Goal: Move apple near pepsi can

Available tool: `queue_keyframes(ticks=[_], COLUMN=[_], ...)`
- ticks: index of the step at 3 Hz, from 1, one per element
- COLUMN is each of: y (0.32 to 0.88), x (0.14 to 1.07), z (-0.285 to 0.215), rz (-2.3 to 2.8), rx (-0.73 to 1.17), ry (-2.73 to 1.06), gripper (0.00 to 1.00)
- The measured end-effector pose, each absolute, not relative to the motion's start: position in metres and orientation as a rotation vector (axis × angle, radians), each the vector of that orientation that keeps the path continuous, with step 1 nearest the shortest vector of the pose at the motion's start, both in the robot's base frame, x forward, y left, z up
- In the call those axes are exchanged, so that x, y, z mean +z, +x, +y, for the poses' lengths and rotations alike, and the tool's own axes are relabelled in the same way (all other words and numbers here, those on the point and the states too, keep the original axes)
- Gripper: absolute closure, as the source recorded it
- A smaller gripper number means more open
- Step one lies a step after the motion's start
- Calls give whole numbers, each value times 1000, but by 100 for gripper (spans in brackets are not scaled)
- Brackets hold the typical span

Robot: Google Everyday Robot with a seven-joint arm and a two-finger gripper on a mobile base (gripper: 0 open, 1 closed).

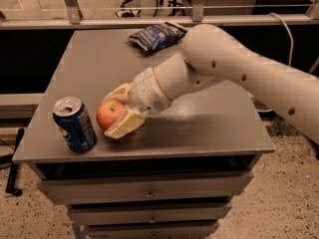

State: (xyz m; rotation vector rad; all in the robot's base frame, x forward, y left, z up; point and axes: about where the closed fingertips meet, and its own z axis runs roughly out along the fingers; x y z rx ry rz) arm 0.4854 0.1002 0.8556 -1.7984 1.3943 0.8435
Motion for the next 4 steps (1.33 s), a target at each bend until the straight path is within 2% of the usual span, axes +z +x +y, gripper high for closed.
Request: queue_keyframes(ticks=[1,2,4], y=[492,491,488], x=[851,848,848], z=[98,98,96], rz=[1401,1406,1413], rx=[818,831,851], ry=[-1831,-1856,-1872], gripper=[74,41,0])
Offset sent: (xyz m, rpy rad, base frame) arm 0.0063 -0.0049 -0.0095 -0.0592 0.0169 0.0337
